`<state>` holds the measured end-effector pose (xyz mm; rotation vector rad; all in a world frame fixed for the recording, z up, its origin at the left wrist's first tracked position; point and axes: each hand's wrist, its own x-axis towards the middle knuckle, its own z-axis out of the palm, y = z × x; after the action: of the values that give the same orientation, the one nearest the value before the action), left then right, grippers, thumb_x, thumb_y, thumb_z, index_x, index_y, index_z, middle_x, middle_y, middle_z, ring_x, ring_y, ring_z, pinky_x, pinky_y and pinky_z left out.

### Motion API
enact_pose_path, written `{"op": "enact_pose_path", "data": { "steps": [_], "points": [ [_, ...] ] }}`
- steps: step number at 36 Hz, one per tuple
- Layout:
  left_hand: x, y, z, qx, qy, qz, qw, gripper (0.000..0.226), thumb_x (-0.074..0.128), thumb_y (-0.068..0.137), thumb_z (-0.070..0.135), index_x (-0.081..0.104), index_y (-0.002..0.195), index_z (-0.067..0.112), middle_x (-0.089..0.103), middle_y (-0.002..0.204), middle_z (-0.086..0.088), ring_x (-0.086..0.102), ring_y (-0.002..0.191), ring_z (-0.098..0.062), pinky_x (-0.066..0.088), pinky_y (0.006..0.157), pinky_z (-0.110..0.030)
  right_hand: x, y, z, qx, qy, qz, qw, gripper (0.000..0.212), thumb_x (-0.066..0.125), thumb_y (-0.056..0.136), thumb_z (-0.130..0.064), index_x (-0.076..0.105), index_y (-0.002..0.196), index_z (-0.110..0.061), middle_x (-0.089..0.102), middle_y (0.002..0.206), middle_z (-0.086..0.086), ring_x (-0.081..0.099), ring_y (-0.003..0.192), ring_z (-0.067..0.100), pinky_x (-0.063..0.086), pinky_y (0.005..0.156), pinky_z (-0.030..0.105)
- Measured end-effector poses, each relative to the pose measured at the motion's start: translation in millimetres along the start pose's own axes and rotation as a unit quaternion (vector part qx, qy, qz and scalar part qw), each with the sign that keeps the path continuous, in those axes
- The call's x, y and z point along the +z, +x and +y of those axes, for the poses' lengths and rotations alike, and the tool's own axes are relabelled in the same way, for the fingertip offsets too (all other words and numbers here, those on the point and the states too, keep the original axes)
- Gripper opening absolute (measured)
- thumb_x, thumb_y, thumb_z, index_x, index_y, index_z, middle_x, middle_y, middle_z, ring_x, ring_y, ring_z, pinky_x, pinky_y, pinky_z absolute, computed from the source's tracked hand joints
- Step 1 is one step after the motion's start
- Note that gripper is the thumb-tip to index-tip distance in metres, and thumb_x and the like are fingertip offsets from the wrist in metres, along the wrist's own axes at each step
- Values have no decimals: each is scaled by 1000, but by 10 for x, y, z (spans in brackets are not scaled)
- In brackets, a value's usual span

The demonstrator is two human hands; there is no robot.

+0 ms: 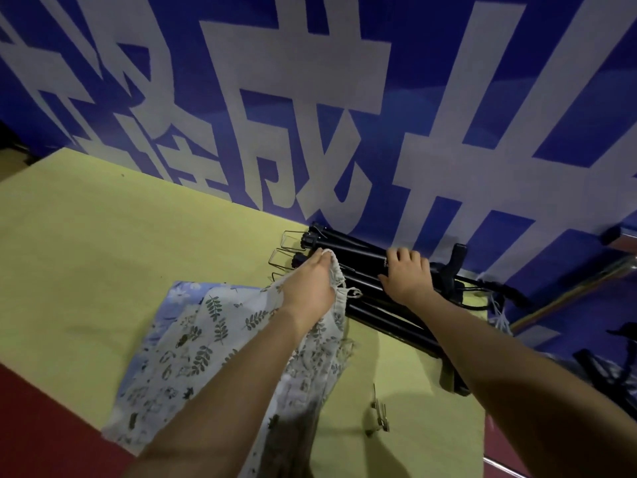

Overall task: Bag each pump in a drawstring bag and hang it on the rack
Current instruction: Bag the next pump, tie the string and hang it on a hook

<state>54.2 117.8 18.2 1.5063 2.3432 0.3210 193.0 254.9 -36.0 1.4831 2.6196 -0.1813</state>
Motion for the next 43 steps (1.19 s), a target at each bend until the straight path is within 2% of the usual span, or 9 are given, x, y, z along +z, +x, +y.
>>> {"op": "enact_pose_path", "data": {
  "steps": [3, 11, 17, 21, 24, 28, 34, 38, 43],
  "points": [
    [54, 76, -7, -10, 2, -11, 1000, 65, 49, 92, 11, 20, 149, 19, 13, 159, 5, 43, 131, -22, 40, 73, -27, 25, 87, -12, 4, -37, 3, 999, 54, 51, 95, -38, 33, 138, -10, 38, 136, 15, 36, 125, 36, 29, 104, 42],
    [138, 152, -62, -19, 3, -17, 1000, 65, 48, 92, 14, 18, 150, 20, 10, 159, 6, 54, 118, -22, 44, 68, -30, -39, 225, -17, -34, -40, -14, 999, 31, 52, 93, -17, 40, 120, -8, 56, 121, 15, 53, 112, 33, 39, 92, 38],
    [113, 97, -110, -12, -9, 9, 1000, 65, 49, 91, 11, 21, 149, 22, 13, 159, 9, 48, 126, -19, 41, 69, -27, -193, 100, -45, -67, -77, 6, 995, 49, 63, 86, -27, 37, 124, -9, 57, 119, 14, 55, 110, 33, 40, 90, 39],
    [100, 2, -156, -2, -17, 36, 999, 65, 50, 90, 11, 22, 148, 22, 14, 158, 11, 54, 117, -19, 42, 67, -26, -309, -12, -78, -75, -75, 47, 993, 58, 63, 86, -25, 29, 132, -14, 60, 113, 12, 58, 103, 33, 43, 85, 39],
    [57, -89, -170, -8, -24, 42, 999, 65, 50, 90, 11, 22, 149, 22, 14, 158, 11, 51, 123, -19, 47, 76, -30, -421, -96, -126, -60, -72, 93, 991, 60, 62, 86, -21, 26, 133, -16, 58, 115, 12, 57, 104, 34, 44, 86, 42],
    [-31, -221, -170, -1, -22, 57, 998, 66, 50, 90, 10, 22, 148, 21, 14, 158, 10, 49, 126, -21, 48, 81, -31, -592, -283, -206, -42, -77, 105, 991, 58, 56, 89, -18, 26, 139, -20, 54, 116, 15, 57, 102, 36, 46, 82, 42],
    [-136, -404, -116, 4, -21, 59, 998, 69, 48, 89, 6, 19, 150, 22, 12, 159, 10, 39, 134, -18, 43, 77, -28, -765, -660, -275, -13, -14, 111, 994, 47, 57, 85, -15, 35, 126, -12, 52, 109, 11, 58, 92, 32, 38, 65, 34],
    [-161, -536, -132, 7, -28, 63, 998, 75, 50, 87, 3, 13, 150, 19, 7, 160, 6, 30, 140, -18, 44, 89, -32, -811, -940, -221, -21, 18, 131, 991, 43, 54, 84, -15, 35, 122, -14, 57, 99, 10, 57, 83, 31, 37, 62, 35],
    [-195, -638, -171, -1, -68, 79, 995, 79, 53, 85, 2, 12, 150, 18, 2, 160, 6, 38, 135, -23, 47, 80, -32, -829, -1297, -187, -35, 28, 137, 990, 42, 54, 82, -18, 38, 120, -16, 58, 99, 9, 59, 85, 34, 37, 61, 34]
  ]
}}
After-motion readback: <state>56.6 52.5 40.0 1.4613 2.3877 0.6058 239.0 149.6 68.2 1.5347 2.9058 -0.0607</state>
